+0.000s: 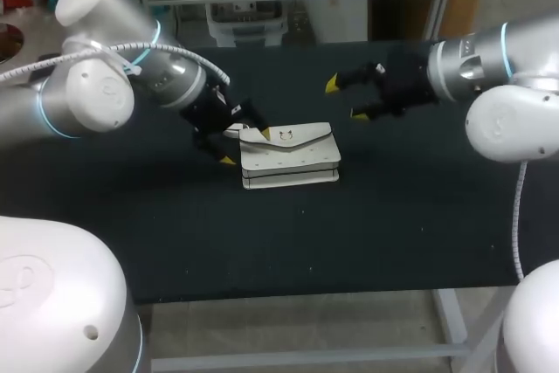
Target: Pick up the bag, open it, inspect its contents, close it, and place it on the opposite side
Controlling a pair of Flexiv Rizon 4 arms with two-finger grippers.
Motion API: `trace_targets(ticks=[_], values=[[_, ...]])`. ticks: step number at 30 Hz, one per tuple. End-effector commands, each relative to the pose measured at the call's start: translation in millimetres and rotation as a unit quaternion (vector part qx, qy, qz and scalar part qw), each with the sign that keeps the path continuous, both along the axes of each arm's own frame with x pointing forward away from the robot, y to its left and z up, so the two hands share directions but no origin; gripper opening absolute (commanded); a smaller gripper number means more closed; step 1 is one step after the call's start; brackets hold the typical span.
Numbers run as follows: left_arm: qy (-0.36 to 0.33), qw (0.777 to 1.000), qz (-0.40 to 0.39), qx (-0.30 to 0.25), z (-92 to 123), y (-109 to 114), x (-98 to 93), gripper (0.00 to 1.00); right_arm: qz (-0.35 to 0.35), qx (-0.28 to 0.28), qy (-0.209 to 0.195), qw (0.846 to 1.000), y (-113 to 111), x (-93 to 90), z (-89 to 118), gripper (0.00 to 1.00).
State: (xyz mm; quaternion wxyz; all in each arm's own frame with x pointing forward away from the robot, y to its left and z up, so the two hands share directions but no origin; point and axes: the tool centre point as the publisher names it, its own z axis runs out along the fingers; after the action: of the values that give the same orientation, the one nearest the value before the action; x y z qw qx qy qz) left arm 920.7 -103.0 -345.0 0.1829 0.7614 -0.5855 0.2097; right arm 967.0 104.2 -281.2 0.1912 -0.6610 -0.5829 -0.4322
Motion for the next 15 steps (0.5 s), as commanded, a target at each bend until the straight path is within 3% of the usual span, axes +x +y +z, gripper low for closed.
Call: trace_targets(ticks=[1, 10, 15], values=[[-0.002, 1.0, -0.001, 0.002, -1, -2, 0.8, 1.0, 0.394, -0.015, 0.309, 0.865, -4, 7.3, -5, 1.0], [-0.005, 1.0, -0.005, 0.008, 2, -6, 3.8, 1.0, 0.397, -0.082, 0.37, 0.836, -10, 10.5, 9, 1.0], [-0.005, 1.0, -0.005, 0.006, 0, -7, 4.8, 1.0, 0.423, -0.076, 0.4, 0.809, -11, 6.5, -3, 1.0]])
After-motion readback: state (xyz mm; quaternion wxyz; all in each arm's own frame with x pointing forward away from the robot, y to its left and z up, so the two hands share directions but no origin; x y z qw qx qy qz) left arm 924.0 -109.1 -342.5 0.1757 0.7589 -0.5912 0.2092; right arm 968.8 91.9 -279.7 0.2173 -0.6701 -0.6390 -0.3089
